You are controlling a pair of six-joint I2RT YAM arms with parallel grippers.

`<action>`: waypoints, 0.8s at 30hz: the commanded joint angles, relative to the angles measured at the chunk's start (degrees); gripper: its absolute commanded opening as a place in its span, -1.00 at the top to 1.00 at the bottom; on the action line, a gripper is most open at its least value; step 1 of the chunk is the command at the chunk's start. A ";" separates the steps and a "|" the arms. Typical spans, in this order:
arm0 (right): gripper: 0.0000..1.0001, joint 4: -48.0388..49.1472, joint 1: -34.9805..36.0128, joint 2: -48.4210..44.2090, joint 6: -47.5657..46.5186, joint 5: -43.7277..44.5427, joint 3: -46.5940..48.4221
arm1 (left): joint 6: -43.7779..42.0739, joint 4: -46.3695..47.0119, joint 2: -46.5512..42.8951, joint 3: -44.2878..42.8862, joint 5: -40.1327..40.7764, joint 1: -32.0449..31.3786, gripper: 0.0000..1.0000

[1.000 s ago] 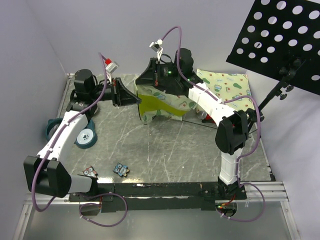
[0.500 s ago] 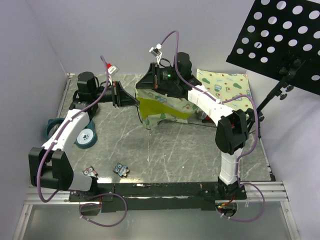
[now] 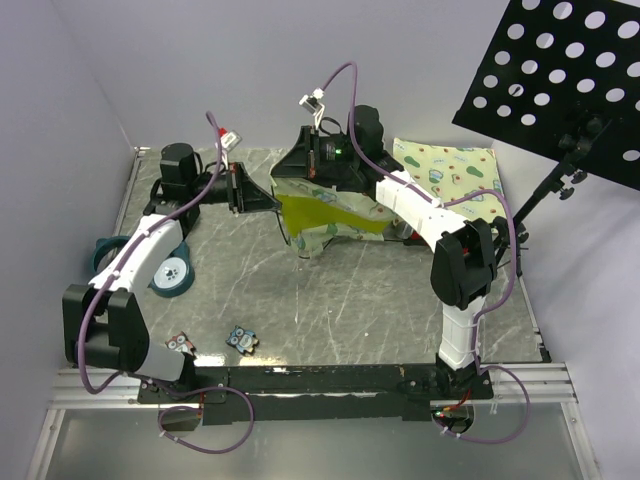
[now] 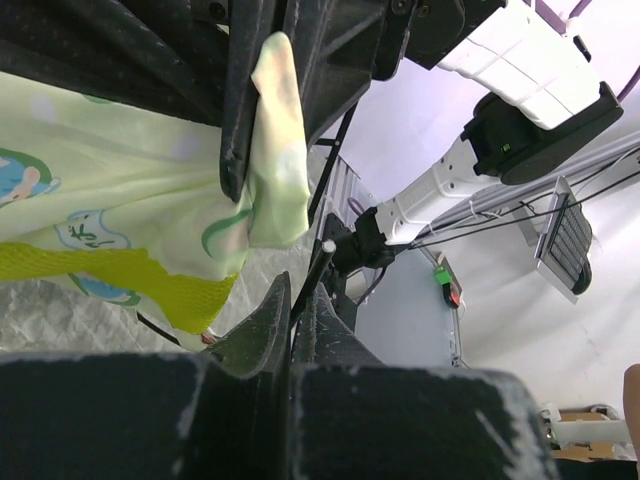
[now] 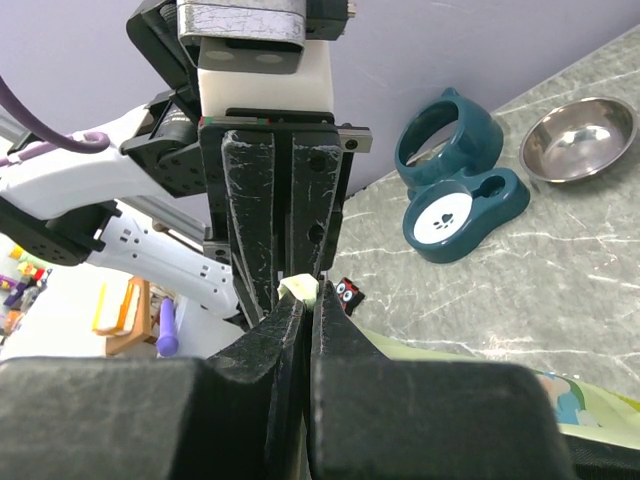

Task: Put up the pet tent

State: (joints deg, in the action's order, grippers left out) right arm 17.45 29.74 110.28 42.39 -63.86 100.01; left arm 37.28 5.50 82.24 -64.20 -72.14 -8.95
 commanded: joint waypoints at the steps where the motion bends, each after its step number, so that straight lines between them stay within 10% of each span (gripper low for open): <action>1: 1.00 15.33 1.29 -10.70 4.54 4.18 3.53 | 0.78 -12.61 4.95 2.07 2.79 -3.53 0.99; 24: 1.00 15.77 -0.56 -11.05 5.07 5.32 4.32 | 2.80 -10.95 7.94 3.91 1.74 -3.53 0.99</action>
State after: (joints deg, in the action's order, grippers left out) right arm 16.60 28.64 110.26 42.39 -62.98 99.92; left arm 37.30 6.74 86.06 -65.69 -73.63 -11.09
